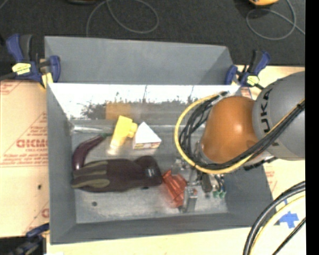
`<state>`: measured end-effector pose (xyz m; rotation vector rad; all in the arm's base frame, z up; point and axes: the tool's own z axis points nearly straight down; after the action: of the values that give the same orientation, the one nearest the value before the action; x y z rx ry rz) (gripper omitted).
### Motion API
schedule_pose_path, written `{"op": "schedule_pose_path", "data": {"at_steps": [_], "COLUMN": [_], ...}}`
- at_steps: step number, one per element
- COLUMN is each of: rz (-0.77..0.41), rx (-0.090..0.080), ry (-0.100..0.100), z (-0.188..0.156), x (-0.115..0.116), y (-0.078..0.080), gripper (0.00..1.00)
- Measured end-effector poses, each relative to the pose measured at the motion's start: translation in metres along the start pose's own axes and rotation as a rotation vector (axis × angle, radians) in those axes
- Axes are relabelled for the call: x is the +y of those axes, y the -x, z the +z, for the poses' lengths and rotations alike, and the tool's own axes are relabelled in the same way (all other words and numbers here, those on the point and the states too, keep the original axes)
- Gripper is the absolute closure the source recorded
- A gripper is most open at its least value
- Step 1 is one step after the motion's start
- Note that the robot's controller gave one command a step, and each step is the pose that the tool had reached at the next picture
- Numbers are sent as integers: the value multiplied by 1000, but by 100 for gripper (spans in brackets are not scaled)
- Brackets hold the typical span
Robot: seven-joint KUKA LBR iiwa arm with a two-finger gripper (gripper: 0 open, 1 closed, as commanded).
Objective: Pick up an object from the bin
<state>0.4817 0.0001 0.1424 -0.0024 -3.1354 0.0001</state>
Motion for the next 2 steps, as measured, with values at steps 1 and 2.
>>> {"op": "schedule_pose_path", "data": {"at_steps": [1, 2], "rz": [0, 67], "rx": [-8, -11], "ry": [0, 1], "z": [-4, 51], "x": [0, 5], "y": [2, 71], "gripper": [0, 0]}}
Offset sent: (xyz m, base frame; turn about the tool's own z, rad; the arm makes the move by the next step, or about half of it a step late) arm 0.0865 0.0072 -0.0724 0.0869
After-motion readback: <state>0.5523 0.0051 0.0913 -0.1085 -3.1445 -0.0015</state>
